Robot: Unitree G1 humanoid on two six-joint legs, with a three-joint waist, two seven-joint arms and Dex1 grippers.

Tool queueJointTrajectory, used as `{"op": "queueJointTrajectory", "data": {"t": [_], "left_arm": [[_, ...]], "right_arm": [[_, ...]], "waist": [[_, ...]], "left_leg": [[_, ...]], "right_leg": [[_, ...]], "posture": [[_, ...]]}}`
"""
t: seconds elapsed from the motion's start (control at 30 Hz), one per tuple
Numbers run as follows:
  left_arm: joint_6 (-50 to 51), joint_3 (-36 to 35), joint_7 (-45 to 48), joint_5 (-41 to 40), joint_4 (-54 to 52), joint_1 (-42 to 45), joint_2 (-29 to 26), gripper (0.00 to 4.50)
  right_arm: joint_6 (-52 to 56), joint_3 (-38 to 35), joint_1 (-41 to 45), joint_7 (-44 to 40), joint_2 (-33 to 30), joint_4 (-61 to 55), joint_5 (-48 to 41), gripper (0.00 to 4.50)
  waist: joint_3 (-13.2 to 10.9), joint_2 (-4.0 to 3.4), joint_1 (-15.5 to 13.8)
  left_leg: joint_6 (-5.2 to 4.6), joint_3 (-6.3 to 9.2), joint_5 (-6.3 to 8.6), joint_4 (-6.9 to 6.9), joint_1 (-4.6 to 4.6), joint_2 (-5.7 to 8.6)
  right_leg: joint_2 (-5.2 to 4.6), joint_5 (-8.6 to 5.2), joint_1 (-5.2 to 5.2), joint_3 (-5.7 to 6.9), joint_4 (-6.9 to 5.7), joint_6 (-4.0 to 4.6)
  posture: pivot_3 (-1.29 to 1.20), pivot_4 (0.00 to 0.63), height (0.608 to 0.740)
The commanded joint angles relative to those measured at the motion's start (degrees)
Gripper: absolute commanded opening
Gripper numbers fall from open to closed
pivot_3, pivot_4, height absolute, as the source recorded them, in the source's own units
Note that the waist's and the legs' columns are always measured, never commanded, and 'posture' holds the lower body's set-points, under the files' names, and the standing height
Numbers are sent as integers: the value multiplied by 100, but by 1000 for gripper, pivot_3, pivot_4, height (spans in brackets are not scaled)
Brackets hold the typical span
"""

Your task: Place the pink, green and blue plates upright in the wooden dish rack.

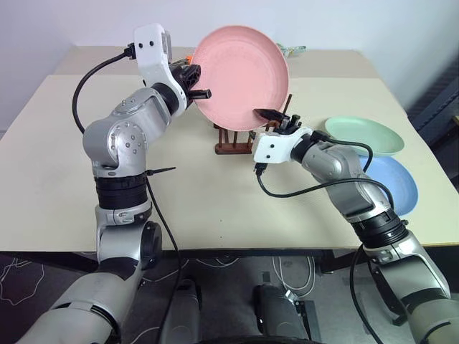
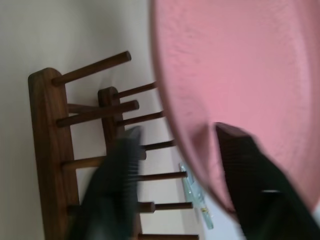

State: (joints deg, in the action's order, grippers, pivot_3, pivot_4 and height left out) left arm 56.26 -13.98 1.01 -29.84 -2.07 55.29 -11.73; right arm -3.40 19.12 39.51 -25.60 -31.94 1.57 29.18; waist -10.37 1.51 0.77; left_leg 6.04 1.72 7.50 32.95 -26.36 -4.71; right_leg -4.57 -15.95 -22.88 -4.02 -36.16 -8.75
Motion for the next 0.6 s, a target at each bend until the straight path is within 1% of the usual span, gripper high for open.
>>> {"op": "queueJointTrajectory", "data": {"t": [0.03, 0.07, 0.17, 0.2, 0.23, 0.3, 0.37, 0.4, 0.43, 0.47, 0.53, 0.6], "left_arm": [[85, -277, -70, -242, -228, 66, 106, 0], [110, -350, -88, -320, -227, 71, 160, 0], [124, -522, -132, -537, -263, 88, 349, 0], [70, -628, -159, -648, -294, 108, 448, 724], [35, -702, -182, -726, -321, 122, 517, 1018], [-226, -957, -338, -845, -314, 239, 638, 1989], [-750, -1236, -510, -788, -181, 422, 585, 2943], [-1012, -1294, -510, -667, -82, 472, 443, 3510], [-1207, -1299, -475, -540, 5, 488, 286, 3898], [-1356, -1236, -414, -402, 88, 467, 112, 3898], [-1691, -729, -57, 145, 215, 244, -440, 3898], [-2062, 98, 550, 788, 241, -180, -1039, 3898]], "right_arm": [[-137, -188, 56, 177, 10, -162, 91, 244], [-175, -204, 54, 203, 1, -167, 128, 62], [-275, -236, 50, 273, -31, -165, 243, 62], [-313, -239, 43, 323, -60, -163, 315, 0], [-342, -247, 35, 354, -78, -165, 368, 0], [-388, -294, 0, 399, -116, -178, 409, 0], [-458, -391, -54, 438, -202, -236, 392, 0], [-490, -469, -80, 444, -254, -275, 344, 0], [-521, -555, -109, 435, -294, -316, 278, 0], [-551, -649, -141, 421, -325, -353, 194, 0], [-559, -979, -239, 338, -303, -479, -282, 0], [-234, -1465, -320, 36, -51, -749, -1344, 0]], "waist": [[-1, 2, -16], [-1, 1, -16], [-1, 2, -16], [-1, 2, -16], [-1, 2, -20], [-2, 2, -21], [-2, 4, -19], [-2, 3, -7], [-3, 3, 6], [-2, 2, 15], [-2, 1, 17], [-2, -2, 4]], "left_leg": [[0, 0, 0, 1, 0, 0], [0, 1, 0, 3, -1, 0], [0, 2, 0, 5, -1, 2], [0, 2, 0, 5, -1, 2], [0, 3, 0, 4, -1, 2], [0, 4, 0, 4, -1, 2], [0, 4, 0, 4, -1, 2], [0, 5, -1, 5, -1, 2], [0, 4, -1, 4, 0, 2], [1, 4, -1, 2, 0, 2], [1, 3, -1, -2, 4, 2], [3, 3, -2, -8, 6, 1]], "right_leg": [[0, 0, 0, 0, 0, 1], [0, 0, 3, 1, 0, 1], [0, -1, 6, 0, 2, 2], [0, -1, 6, 0, 2, 2], [0, -1, 6, 1, 2, 2], [-1, 0, 6, 1, 2, 1], [-1, 0, 5, 1, 2, 1], [0, 0, 5, 1, 2, 1], [0, 0, 4, 0, 2, 1], [0, 0, 3, 0, 2, 1], [0, 0, 4, 0, 2, 0], [0, 0, 5, 0, 1, -1]], "posture": [[0, 150, 740], [0, 150, 740], [0, 150, 740], [0, 150, 740], [0, 150, 740], [0, 150, 740], [0, 150, 740], [0, 150, 740], [0, 150, 740], [0, 150, 740], [0, 150, 740], [0, 150, 740]]}}
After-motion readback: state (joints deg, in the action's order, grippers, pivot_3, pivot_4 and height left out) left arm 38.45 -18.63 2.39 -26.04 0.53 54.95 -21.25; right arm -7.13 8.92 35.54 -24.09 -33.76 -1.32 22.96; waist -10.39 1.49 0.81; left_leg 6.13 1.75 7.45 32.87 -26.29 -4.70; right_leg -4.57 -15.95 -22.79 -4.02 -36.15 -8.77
